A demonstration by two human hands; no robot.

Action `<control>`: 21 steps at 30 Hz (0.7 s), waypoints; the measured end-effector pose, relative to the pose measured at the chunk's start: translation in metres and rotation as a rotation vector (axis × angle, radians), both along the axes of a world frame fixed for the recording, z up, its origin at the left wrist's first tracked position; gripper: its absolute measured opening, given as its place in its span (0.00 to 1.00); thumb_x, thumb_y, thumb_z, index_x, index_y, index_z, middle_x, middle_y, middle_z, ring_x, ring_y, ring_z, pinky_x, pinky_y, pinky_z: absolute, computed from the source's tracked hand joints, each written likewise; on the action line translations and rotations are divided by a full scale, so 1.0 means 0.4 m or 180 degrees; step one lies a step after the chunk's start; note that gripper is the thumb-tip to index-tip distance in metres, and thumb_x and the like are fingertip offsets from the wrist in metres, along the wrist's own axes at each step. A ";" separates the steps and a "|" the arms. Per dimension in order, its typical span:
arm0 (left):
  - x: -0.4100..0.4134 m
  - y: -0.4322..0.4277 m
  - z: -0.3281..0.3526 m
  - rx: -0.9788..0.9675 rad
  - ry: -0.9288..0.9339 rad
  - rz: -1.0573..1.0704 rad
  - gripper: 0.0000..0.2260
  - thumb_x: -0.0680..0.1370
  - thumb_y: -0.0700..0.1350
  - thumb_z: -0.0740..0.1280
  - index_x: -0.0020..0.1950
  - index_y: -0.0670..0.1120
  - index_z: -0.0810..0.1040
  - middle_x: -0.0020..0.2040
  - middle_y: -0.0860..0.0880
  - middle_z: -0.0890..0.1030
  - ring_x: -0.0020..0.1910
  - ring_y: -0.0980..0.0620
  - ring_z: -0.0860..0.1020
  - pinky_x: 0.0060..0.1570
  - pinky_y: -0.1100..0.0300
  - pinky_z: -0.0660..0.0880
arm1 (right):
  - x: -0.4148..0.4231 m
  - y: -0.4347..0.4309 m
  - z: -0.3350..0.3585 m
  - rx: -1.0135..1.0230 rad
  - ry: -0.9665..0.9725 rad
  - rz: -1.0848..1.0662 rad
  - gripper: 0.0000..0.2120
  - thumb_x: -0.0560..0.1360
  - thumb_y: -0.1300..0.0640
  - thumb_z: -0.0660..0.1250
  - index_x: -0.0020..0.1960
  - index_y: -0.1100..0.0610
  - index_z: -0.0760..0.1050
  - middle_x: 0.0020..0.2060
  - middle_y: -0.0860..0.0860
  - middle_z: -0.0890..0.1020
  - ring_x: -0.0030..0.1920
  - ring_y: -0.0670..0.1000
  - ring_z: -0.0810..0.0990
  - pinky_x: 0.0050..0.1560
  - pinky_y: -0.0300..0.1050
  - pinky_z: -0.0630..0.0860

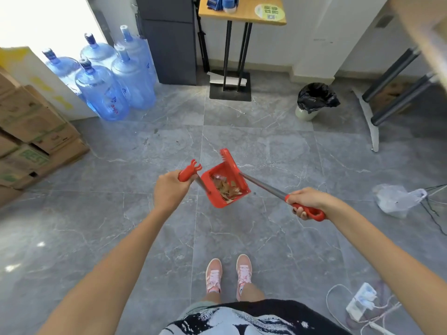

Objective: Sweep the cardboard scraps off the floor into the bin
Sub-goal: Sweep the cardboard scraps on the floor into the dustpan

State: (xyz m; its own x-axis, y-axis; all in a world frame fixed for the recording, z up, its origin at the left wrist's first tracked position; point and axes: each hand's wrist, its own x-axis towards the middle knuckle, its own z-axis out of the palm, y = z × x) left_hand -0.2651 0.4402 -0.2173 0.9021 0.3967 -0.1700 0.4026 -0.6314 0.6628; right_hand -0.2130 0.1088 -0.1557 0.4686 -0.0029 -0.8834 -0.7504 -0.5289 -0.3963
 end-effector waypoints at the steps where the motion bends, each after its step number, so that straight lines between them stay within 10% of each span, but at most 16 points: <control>1: 0.019 -0.003 0.017 0.0004 -0.0054 -0.0018 0.22 0.72 0.57 0.71 0.25 0.50 0.66 0.22 0.51 0.67 0.24 0.50 0.67 0.25 0.57 0.62 | 0.007 -0.001 0.011 0.0028 -0.0032 -0.0001 0.03 0.77 0.67 0.58 0.47 0.62 0.70 0.29 0.55 0.68 0.14 0.44 0.65 0.16 0.31 0.64; 21: 0.416 -0.227 0.180 0.0159 -0.0551 -0.0137 0.20 0.74 0.59 0.68 0.30 0.45 0.75 0.24 0.49 0.72 0.26 0.48 0.72 0.26 0.57 0.65 | 0.250 -0.351 0.214 0.0339 -0.0847 -0.0903 0.20 0.79 0.66 0.59 0.70 0.70 0.64 0.29 0.55 0.68 0.15 0.44 0.65 0.17 0.31 0.63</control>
State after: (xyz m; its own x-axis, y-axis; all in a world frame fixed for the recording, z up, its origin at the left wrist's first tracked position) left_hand -0.0988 0.3494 -0.1451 0.9325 0.3611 0.0082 0.2570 -0.6795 0.6872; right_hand -0.1131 -0.0317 -0.0701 0.6747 -0.0802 -0.7337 -0.7247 -0.2610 -0.6378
